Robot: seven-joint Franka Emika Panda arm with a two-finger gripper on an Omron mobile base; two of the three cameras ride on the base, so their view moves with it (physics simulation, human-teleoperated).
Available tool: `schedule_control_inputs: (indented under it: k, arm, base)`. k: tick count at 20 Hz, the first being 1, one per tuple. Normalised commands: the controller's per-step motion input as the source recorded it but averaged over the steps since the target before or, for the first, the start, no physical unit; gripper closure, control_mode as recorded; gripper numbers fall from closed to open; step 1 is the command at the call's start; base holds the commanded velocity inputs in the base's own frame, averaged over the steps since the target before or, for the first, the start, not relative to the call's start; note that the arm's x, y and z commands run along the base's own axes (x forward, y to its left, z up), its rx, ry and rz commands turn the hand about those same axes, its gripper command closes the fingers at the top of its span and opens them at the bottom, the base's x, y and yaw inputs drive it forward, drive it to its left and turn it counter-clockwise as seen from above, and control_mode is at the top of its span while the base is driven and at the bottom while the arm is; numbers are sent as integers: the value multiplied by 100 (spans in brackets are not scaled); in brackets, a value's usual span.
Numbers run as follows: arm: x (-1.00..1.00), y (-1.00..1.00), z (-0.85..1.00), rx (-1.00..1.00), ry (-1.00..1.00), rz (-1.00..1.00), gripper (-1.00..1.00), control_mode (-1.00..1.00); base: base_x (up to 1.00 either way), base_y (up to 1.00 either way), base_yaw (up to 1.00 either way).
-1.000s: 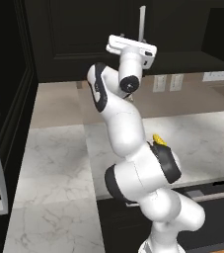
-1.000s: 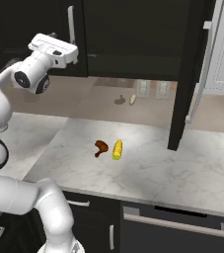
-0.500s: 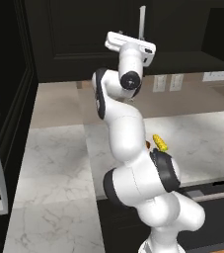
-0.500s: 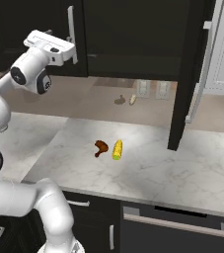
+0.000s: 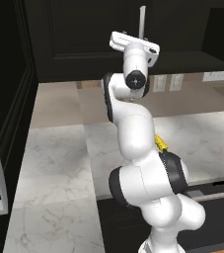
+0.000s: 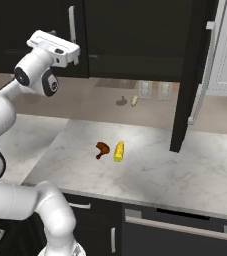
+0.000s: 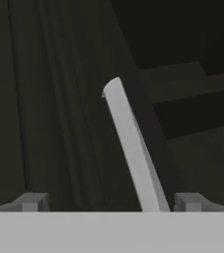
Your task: Pick the pan from the cabinet and place it on the stove. Then turn on the stove burner for the pan.
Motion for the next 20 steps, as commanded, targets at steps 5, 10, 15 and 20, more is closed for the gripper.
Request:
schedule_control_inputs:
  k: [5, 10, 15, 20]
  arm:
    - [0, -29, -9, 0, 0, 3, -100, -100]
    - [17, -16, -13, 0, 0, 8, -100, -100]
    - [36, -13, -12, 0, 0, 12, -100, -100]
    - [45, -5, -11, 0, 0, 15, -100, -100]
  base:
    - [0, 0, 0]
    - [0, 0, 0]
    - [0, 0, 0]
    - [0, 0, 0]
